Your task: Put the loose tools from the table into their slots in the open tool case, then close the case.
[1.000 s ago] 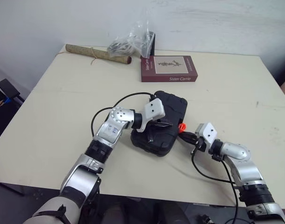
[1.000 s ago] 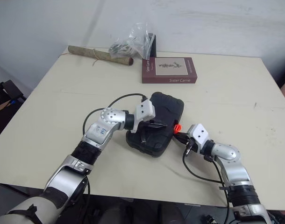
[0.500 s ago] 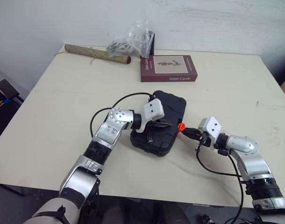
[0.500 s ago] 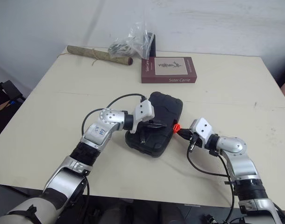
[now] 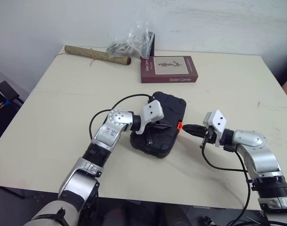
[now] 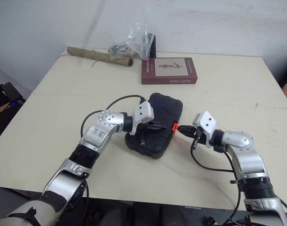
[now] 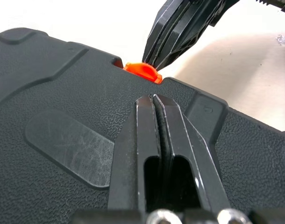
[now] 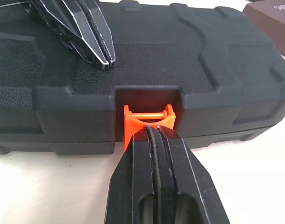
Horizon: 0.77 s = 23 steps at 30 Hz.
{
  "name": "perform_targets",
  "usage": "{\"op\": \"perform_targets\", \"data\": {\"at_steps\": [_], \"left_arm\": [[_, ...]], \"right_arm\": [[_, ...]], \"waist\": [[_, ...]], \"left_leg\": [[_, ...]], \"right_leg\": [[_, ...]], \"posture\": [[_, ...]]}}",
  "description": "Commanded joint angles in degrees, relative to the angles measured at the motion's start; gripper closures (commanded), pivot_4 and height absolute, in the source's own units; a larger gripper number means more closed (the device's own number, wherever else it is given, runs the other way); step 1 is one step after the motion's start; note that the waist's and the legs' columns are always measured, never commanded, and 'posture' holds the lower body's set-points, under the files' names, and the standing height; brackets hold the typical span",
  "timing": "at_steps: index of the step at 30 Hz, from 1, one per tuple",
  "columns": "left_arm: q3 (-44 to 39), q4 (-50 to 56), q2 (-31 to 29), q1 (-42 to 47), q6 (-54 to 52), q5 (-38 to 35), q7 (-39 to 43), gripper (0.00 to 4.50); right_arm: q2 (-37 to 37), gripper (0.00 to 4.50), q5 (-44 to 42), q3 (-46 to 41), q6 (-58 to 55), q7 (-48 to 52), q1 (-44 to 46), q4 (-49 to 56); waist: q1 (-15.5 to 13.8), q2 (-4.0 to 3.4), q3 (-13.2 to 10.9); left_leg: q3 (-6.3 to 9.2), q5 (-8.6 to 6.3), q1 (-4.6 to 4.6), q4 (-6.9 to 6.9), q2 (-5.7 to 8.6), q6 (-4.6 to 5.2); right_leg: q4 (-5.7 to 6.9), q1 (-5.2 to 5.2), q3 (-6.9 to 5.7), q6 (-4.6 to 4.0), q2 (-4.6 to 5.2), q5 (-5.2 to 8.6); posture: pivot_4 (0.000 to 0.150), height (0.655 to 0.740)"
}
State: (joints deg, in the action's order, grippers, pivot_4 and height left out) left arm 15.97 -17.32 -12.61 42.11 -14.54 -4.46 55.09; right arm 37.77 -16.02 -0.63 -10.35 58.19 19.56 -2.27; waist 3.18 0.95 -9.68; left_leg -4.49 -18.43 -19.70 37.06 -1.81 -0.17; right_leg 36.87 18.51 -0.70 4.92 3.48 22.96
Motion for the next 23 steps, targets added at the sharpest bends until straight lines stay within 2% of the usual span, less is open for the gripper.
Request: {"op": "perform_targets", "data": {"at_steps": [1,2,3,4,6,8,10,11,13,16,23], "left_arm": [[-2.85,-1.04,-0.86,-4.8,7.78,-3.15,2.23,3.95],[-4.96,1.67,-2.06,-5.29,11.27,-4.82,3.35,3.69],[-6.33,3.46,-2.95,-5.69,13.7,-5.92,4.06,3.25],[-7.82,5.24,-4.13,-5.96,13.4,-7.39,4.63,2.76],[-11.87,9.16,-9.06,-7.08,11.83,-10.39,6.06,1.9],[-14.16,11.81,-14.16,-8.54,8.41,-11.72,6.74,1.0],[-19.24,10.94,-22.42,-12.53,7.85,-11.89,8.11,0.02],[-22.26,9.32,-25.89,-14.61,8.98,-11.9,8.3,0.0],[-27.33,5.61,-31.33,-18.32,11.98,-10.99,7.16,0.0],[-31.42,0.6,-36.16,-21.21,14.99,-10.69,6.03,0.0],[-34.54,-5.21,-38.27,-22.95,20.93,-10.61,3.52,0.0]], "right_arm": [[3.98,4.5,-3.83,-5.06,-2.6,1.59,0.71,3.56],[6.25,4.5,-4.88,-6.7,-3.99,2.64,0.0,3.92],[7.81,3.84,-5.67,-7.78,-4.99,3.3,-0.59,4.32],[9.45,3.53,-5.88,-8.78,-5.04,3.95,-1.23,4.36],[12.73,2.6,-5.55,-12.25,-2.27,5.45,-3.56,3.59],[14.92,1.58,-5.22,-15.27,0.8,6.53,-5.62,2.56],[17.1,0.49,-4.18,-19.97,10.02,9.71,-9.53,-1.03],[17.89,0.13,-3.49,-22.45,13.6,10.15,-11.49,-2.93],[19.41,0.13,-2.86,-26.83,16.75,10.5,-15.39,-6.26],[20.14,0.13,-3.1,-30.7,18.07,9.87,-19.82,-8.26],[18.13,0.13,-3.48,-33.73,19.82,8.12,-26.36,-7.32]], "waist": [[-0.21,-0.09,-0.09],[-0.47,-0.2,-0.22],[-0.74,-0.24,-0.32],[-0.95,-0.19,-0.43],[-1.34,-0.14,-0.49],[-1.52,-0.12,-0.54],[-1.59,-0.14,-0.55],[-1.56,-0.16,-0.57],[-1.54,-0.15,-0.64],[-1.54,0.02,-0.87],[-1.72,0.11,-0.93]], "left_leg": [[0.0,0.0,-0.03,0.0,0.0,0.0],[0.0,0.0,-0.11,0.02,0.0,0.0],[0.0,0.01,-0.26,0.09,0.0,0.03],[0.0,0.04,-0.48,0.16,0.01,0.07],[0.01,0.05,-0.62,0.16,0.0,0.08],[0.01,0.06,-0.97,0.14,0.0,0.07],[0.05,0.07,-1.45,0.18,0.0,0.11],[0.05,0.05,-1.5,0.18,0.01,0.16],[0.05,-0.06,-1.51,0.17,0.05,0.33],[0.05,-0.15,-1.52,0.13,0.09,0.46],[0.23,-0.13,-1.47,0.19,0.31,0.58]], "right_leg": [[-0.01,0.02,-0.02,0.0,0.0,0.0],[-0.05,0.08,-0.03,0.0,0.0,0.0],[-0.08,0.16,-0.05,0.0,0.01,0.0],[-0.08,0.35,-0.07,0.0,0.02,-0.01],[-0.09,0.5,-0.11,0.0,0.01,-0.01],[-0.07,0.92,-0.12,-0.01,0.0,-0.01],[0.07,1.3,-0.2,0.0,0.0,-0.01],[0.04,1.31,-0.23,0.0,0.01,-0.01],[-0.04,1.27,-0.25,0.0,0.07,-0.01],[-0.22,1.2,-0.28,0.0,0.16,-0.01],[-0.38,1.04,-0.42,0.04,0.47,-0.03]], "posture": [[0.15,0.74],[0.15,0.74],[0.15,0.74],[0.15,0.74],[0.15,0.74],[0.15,0.74],[0.15,0.74],[0.15,0.74],[0.15,0.74],[0.15,0.74],[0.15,0.74]]}}
